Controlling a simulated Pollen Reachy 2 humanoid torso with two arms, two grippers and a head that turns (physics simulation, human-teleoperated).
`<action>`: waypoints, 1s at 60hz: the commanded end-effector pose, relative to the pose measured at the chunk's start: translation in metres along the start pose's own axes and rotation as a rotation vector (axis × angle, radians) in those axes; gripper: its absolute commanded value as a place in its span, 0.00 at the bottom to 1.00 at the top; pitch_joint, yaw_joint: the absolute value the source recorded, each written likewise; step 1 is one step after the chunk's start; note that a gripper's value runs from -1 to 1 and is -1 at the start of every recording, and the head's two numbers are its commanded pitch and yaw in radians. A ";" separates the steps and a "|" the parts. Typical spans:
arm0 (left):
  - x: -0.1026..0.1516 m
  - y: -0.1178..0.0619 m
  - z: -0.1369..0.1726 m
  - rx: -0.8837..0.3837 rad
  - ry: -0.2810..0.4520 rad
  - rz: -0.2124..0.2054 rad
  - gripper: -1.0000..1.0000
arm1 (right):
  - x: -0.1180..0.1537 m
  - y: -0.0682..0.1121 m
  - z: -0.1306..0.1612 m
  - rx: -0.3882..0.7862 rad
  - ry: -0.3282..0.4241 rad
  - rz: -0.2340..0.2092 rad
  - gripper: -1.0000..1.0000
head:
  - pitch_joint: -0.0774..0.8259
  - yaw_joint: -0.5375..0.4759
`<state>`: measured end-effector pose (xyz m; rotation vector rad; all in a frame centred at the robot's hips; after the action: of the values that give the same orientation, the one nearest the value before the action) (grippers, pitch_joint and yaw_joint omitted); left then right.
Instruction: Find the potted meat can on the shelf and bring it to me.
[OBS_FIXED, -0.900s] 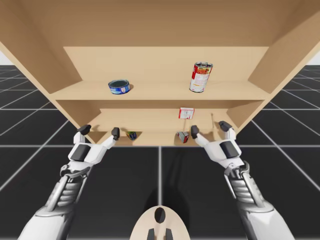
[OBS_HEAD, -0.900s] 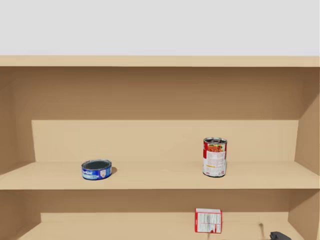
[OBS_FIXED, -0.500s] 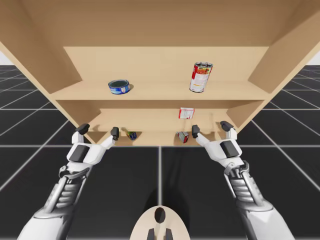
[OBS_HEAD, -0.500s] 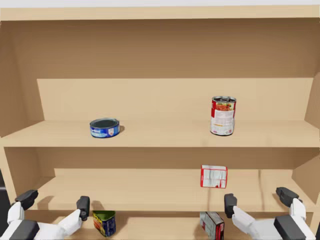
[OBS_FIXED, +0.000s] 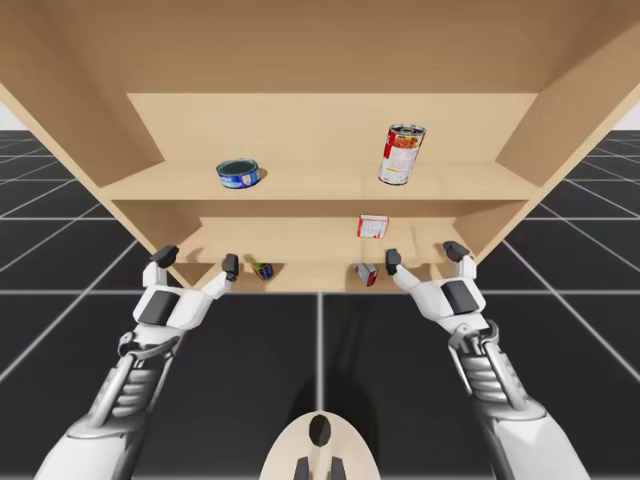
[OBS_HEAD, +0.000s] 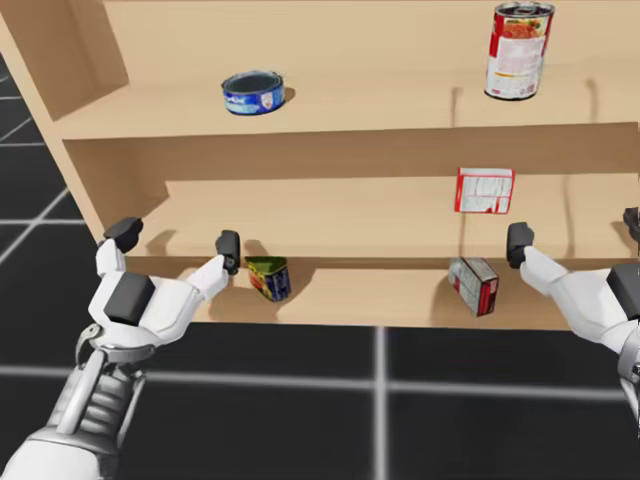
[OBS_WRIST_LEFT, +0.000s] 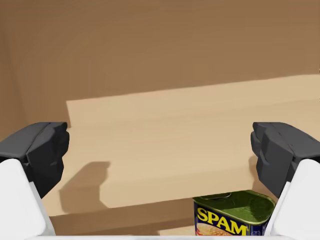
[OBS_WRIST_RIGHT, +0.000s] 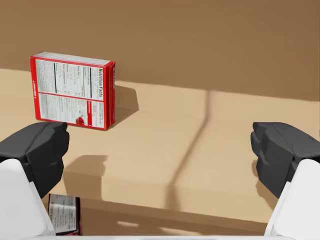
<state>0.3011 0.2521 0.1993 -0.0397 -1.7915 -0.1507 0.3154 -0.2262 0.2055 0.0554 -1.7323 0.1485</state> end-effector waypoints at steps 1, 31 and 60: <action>0.003 -0.002 0.002 -0.003 -0.021 -0.008 0.00 | 0.000 0.000 0.000 0.003 0.001 0.004 0.00 | 0.71 0.70; 0.049 -0.031 0.044 0.011 0.067 0.143 0.00 | -0.001 0.000 0.000 -0.007 0.004 0.025 0.00 | 0.76 0.79; -0.010 -0.074 0.053 -0.058 0.193 0.226 0.00 | -0.001 -0.002 -0.001 -0.004 -0.001 0.025 0.00 | 0.75 0.80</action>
<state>0.2369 0.2101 0.1948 -0.1807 -1.6057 -0.1204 0.3166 -0.2280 0.2051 0.0309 -1.7337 0.1626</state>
